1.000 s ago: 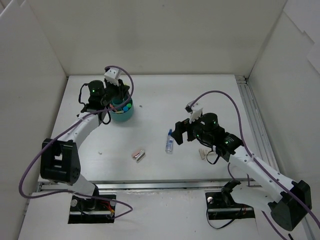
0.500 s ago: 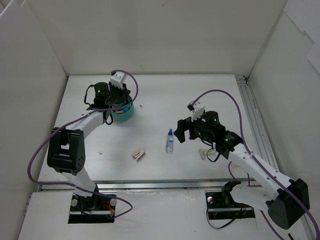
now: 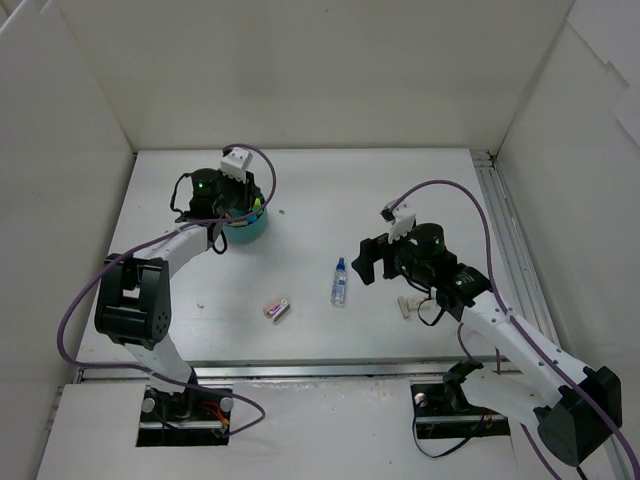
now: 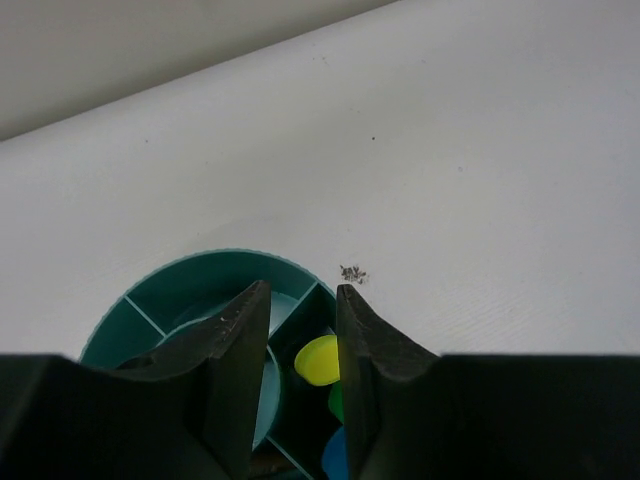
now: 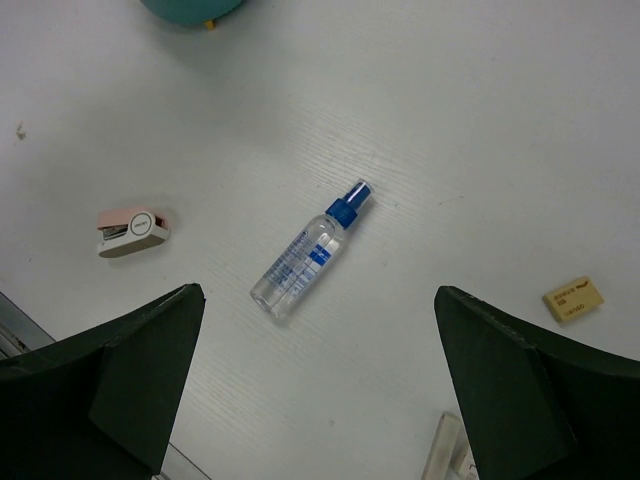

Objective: Sort the stationery into containers
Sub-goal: Place the pen in the storage box, then pick up the stationery from the center of the board.

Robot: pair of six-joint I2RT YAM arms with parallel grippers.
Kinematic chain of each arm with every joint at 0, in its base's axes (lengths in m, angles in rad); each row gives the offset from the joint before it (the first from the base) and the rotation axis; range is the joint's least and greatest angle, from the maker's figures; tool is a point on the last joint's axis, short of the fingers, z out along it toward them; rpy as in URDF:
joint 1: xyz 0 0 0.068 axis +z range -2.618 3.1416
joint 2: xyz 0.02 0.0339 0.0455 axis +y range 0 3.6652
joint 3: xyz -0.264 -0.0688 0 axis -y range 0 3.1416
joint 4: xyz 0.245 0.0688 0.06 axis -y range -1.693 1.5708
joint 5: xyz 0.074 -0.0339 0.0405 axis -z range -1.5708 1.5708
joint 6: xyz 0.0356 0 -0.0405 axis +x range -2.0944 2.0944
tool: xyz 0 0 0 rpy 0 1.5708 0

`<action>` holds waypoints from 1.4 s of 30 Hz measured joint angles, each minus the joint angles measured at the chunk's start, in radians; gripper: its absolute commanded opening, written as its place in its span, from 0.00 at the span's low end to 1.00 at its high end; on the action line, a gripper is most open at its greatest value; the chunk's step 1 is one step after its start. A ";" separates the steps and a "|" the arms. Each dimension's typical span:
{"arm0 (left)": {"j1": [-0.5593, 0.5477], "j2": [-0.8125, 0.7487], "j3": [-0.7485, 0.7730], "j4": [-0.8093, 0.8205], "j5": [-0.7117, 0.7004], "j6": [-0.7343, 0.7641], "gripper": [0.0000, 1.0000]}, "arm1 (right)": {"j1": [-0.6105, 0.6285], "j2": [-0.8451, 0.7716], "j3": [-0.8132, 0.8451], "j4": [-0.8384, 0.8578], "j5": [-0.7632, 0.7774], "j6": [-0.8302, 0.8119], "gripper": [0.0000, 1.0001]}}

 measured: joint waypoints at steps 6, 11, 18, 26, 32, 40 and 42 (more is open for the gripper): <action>-0.008 0.000 -0.023 -0.036 -0.017 -0.002 0.41 | 0.000 -0.007 -0.012 -0.003 0.000 0.008 0.98; -0.010 -0.026 -0.031 -0.064 -0.026 -0.018 0.73 | -0.001 -0.030 -0.019 -0.017 0.001 0.015 0.98; -0.021 -0.248 -0.052 -0.128 -0.033 -0.035 0.99 | -0.001 -0.034 -0.019 -0.035 0.038 0.051 0.98; -0.047 -0.602 -0.050 -0.330 -0.104 -0.144 1.00 | 0.009 0.069 -0.018 -0.076 0.172 0.196 0.98; -0.055 -0.726 -0.141 -0.515 -0.168 -0.300 0.99 | 0.157 0.288 0.023 -0.085 0.329 0.331 0.98; -0.071 -0.864 -0.299 -0.713 -0.250 -0.413 1.00 | 0.310 0.547 0.122 -0.085 0.446 0.456 0.90; -0.071 -0.883 -0.301 -0.721 -0.255 -0.425 1.00 | 0.329 0.598 0.147 -0.082 0.467 0.474 0.84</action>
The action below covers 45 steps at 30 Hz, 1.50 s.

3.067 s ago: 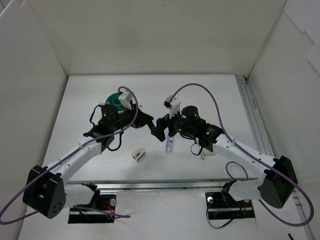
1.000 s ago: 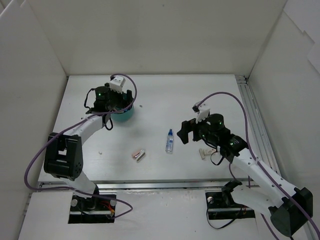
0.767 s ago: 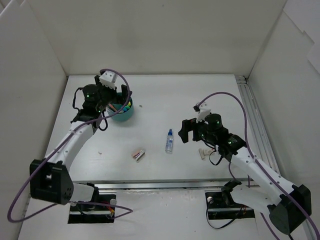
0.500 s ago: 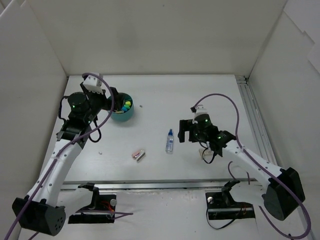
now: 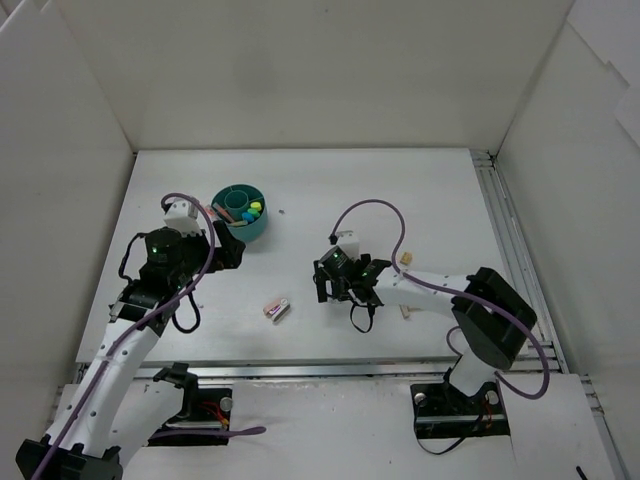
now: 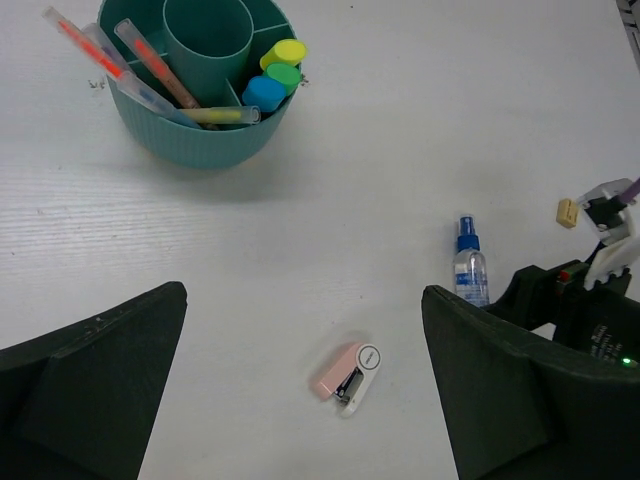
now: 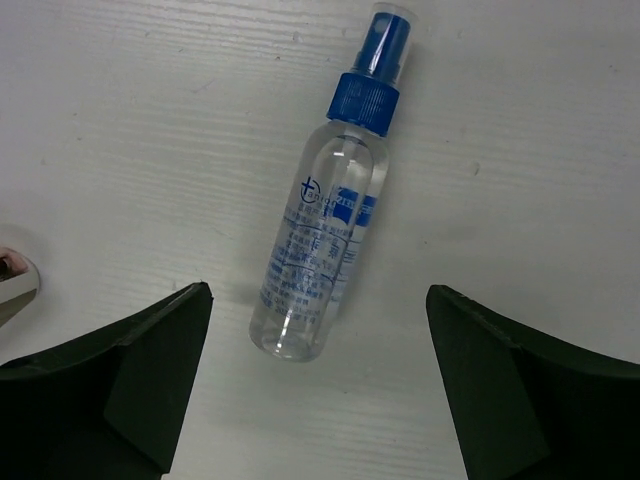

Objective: Sort the stationery into containers
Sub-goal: Pick up the stationery from the center of the board.

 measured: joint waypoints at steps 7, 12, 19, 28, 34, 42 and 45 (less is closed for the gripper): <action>-0.001 -0.008 -0.007 -0.005 0.004 -0.022 1.00 | 0.032 0.104 0.020 0.013 0.079 0.061 0.23; -0.001 0.016 -0.007 0.000 0.069 -0.021 0.99 | 0.032 0.102 0.018 0.027 0.090 0.052 0.00; -0.010 0.074 -0.034 0.108 0.240 -0.047 1.00 | 0.032 -0.120 -0.175 0.284 -0.112 -0.135 0.00; -0.118 0.201 -0.071 0.308 0.383 -0.160 1.00 | 0.047 -0.323 -0.232 0.566 -0.399 -0.288 0.00; -0.175 0.300 -0.061 0.392 0.411 -0.192 0.97 | 0.059 -0.329 -0.232 0.613 -0.465 -0.330 0.00; -0.198 0.389 -0.036 0.470 0.465 -0.233 0.26 | 0.066 -0.329 -0.232 0.640 -0.411 -0.348 0.00; -0.206 0.388 -0.012 0.507 0.504 -0.245 0.00 | 0.077 -0.325 -0.231 0.644 -0.379 -0.356 0.00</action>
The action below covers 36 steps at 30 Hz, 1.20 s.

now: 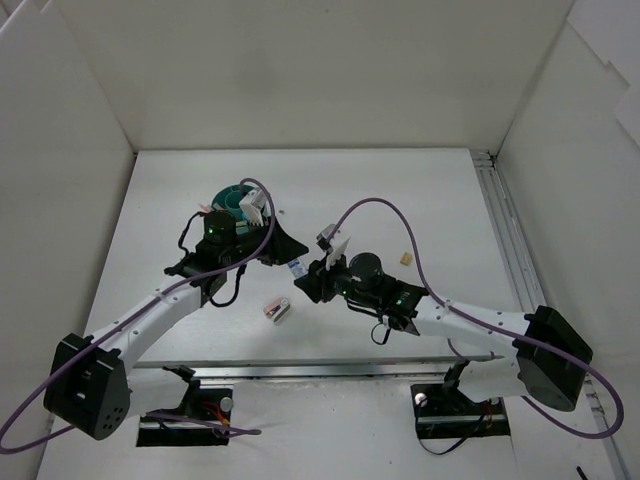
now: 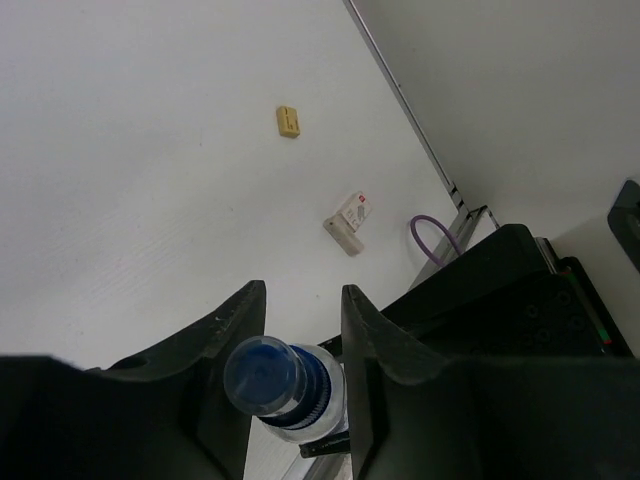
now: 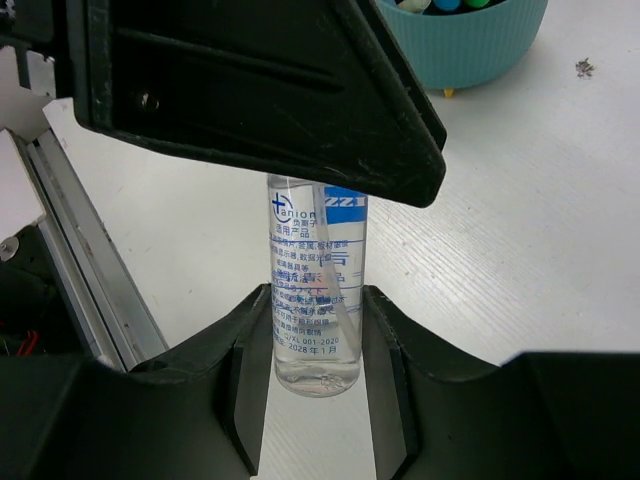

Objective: Sort the stationery into containers
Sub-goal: Pick up the stationery from the center of the board, then place the stationery in the storage box.

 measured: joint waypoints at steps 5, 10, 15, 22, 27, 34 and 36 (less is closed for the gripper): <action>0.003 -0.002 0.011 0.004 -0.004 0.016 0.00 | 0.002 0.009 0.018 0.006 0.024 0.000 0.14; 0.008 -0.006 0.061 -0.055 -0.045 0.056 0.00 | 0.001 0.010 0.047 0.005 0.070 -0.001 0.81; 0.097 -0.008 0.117 -0.111 -0.095 0.105 0.00 | -0.002 0.010 0.129 -0.043 0.120 -0.014 0.98; 0.245 0.019 0.267 -0.208 -0.298 0.227 0.00 | -0.030 -0.035 0.166 -0.189 0.209 -0.008 0.98; 0.305 0.111 0.406 -0.208 -0.408 0.319 0.00 | -0.105 -0.125 0.130 -0.289 0.289 -0.002 0.98; 0.352 0.341 0.539 -0.173 -0.468 0.412 0.00 | -0.214 -0.197 0.092 -0.385 0.374 0.000 0.98; 0.353 0.404 0.557 -0.168 -0.474 0.429 0.00 | -0.254 -0.198 0.089 -0.409 0.385 0.005 0.98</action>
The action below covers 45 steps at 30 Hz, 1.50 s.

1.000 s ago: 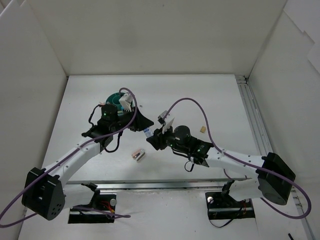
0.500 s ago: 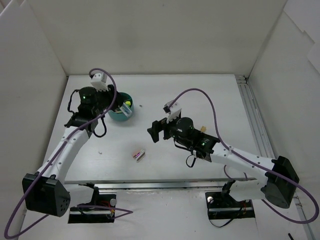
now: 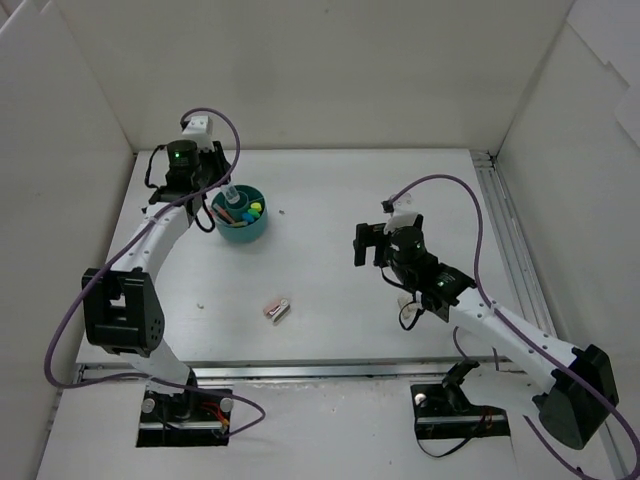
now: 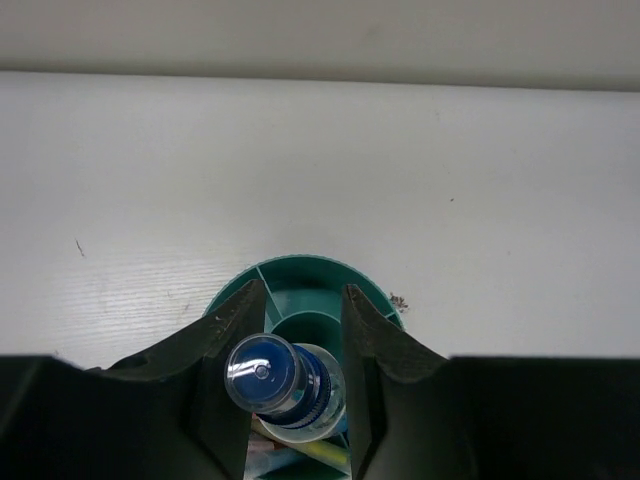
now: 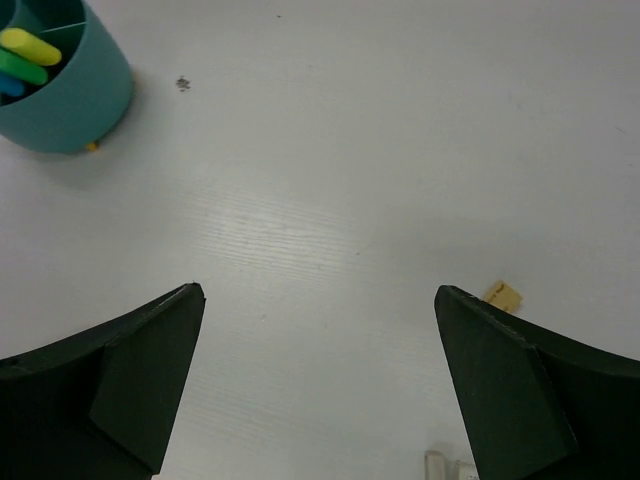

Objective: Sort the stationery into containers
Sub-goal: Place the stationery in the storage box, then pick up the stationery from the center of the board.

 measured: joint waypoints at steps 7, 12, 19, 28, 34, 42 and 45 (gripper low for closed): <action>0.000 0.145 0.017 0.033 -0.013 0.027 0.00 | -0.124 -0.001 -0.035 -0.039 -0.003 0.034 0.98; -0.018 0.159 0.017 0.055 -0.083 0.048 0.01 | -0.174 0.002 -0.055 -0.061 -0.022 0.056 0.98; -0.062 0.159 0.011 0.063 -0.126 0.065 0.47 | -0.199 0.010 -0.069 -0.075 -0.065 0.066 0.98; -0.068 0.076 -0.053 0.018 -0.138 0.053 0.77 | -0.114 0.009 -0.069 -0.089 -0.219 -0.096 0.98; -0.068 -0.118 -0.098 -0.083 -0.137 0.005 0.98 | 0.014 0.050 -0.036 -0.117 -0.427 -0.313 0.98; -0.069 -0.586 -0.356 -0.253 -0.118 -0.113 1.00 | 0.201 0.432 0.154 -0.092 -0.515 -0.540 0.98; -0.069 -0.757 -0.524 -0.310 -0.110 -0.169 0.99 | 0.235 0.583 0.224 -0.088 -0.533 -0.604 0.98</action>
